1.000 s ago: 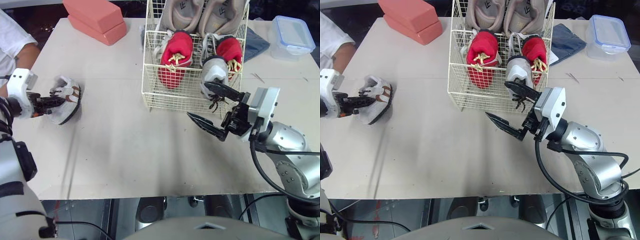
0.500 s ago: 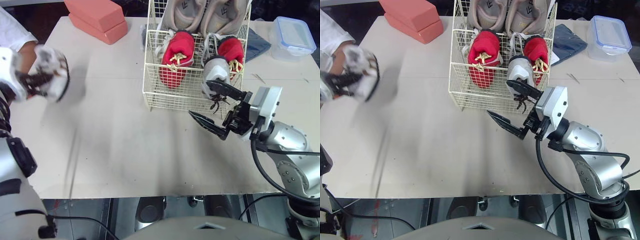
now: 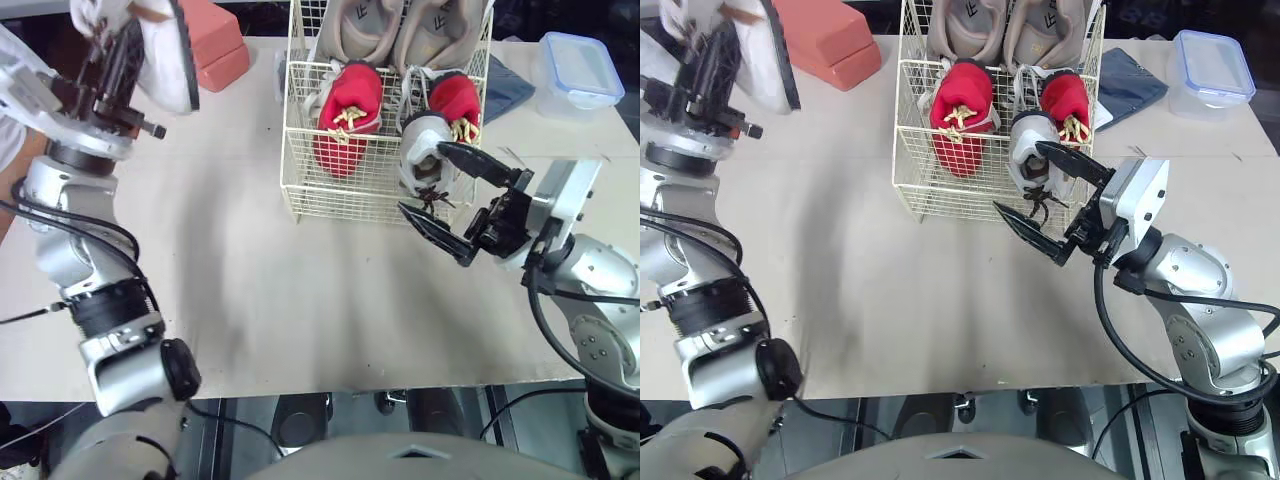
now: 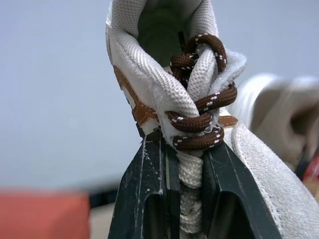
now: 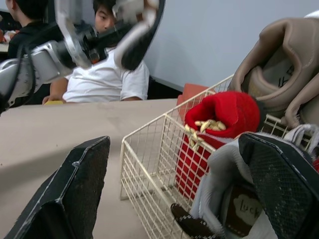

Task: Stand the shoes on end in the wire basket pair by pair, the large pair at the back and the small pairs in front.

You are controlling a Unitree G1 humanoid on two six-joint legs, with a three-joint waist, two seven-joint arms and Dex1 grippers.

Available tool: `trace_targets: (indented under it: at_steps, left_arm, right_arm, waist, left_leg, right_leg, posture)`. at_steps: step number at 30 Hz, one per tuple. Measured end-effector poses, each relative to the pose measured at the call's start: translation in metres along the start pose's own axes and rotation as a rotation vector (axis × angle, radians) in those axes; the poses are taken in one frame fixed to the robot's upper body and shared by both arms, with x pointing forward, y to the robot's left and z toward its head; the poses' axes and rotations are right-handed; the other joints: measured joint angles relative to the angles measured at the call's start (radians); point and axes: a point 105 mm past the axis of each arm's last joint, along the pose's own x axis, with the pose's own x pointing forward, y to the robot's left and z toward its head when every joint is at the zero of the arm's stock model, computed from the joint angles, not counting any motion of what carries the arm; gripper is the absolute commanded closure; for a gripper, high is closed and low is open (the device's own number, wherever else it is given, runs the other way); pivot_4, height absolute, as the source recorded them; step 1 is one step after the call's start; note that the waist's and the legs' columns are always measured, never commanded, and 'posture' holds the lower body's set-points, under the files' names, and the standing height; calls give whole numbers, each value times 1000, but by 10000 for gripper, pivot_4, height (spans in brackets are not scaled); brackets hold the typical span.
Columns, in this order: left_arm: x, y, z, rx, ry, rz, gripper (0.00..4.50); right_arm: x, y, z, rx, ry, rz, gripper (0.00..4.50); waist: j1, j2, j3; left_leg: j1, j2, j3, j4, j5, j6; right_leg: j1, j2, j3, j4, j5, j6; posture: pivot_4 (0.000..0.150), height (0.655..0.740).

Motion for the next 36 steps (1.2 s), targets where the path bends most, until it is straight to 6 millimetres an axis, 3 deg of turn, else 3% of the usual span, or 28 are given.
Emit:
trace_targets:
  at_steps: [2, 4, 13, 18, 23, 29, 36]
  left_arm:
    - [12, -29, 14, 4, -86, -35, 43084]
    - [16, -52, 14, 16, -92, -93, 43084]
    - [17, -96, -12, 110, -67, -96, 43084]
    - [0, -123, -39, 138, -29, -106, 43084]
    - [-12, -127, -65, 129, 31, -86, 43084]
    - [-12, -136, -65, 108, 10, -128, 43084]
    - [-16, -152, -64, 37, 1, -222, 43084]
  right_arm:
    - [0, 0, 1, 4, -5, 3, 4052]
    - [0, 1, 1, 9, -9, 5, 4052]
    - [-12, -8, 2, 22, -8, -61, 4052]
    - [-17, -10, 3, 16, -1, -90, 4052]
    - [-17, -7, 7, 34, -18, -97, 4052]
    - [-5, -1, 17, 183, -85, -89, 4052]
    - [16, 8, 14, 300, -55, -59, 4052]
  waist:
    - [6, 0, 0]
    - [8, 0, 0]
    - [11, 1, 0]
    - [10, 1, 0]
    - [10, 1, 0]
    - [10, 1, 0]
    - [9, 1, 0]
  left_leg:
    - [3, 0, 1, -1, 0, 0]
    - [4, 0, 1, -1, 0, 0]
    - [5, 0, 3, -2, 0, 0]
    - [5, 0, 3, -2, 0, 0]
    - [5, 1, 2, -3, 0, 1]
    - [4, 1, 2, -3, 0, 1]
    - [3, 1, 2, -3, -1, 1]
  right_leg:
    - [2, 0, 1, 0, 0, 0]
    - [3, 0, 1, 0, 0, 0]
    - [3, 1, 2, 0, 0, 0]
    - [2, 1, 2, 0, 0, 0]
    - [2, 1, 2, -1, 0, 0]
    - [2, 1, 2, -2, 0, 0]
    - [2, 1, 2, -2, 0, 0]
  posture:
    - [1500, 6860]
    - [1500, 6860]
    - [1500, 6860]
    - [1500, 6860]
    - [1500, 6860]
    - [1500, 6860]
    - [1500, 6860]
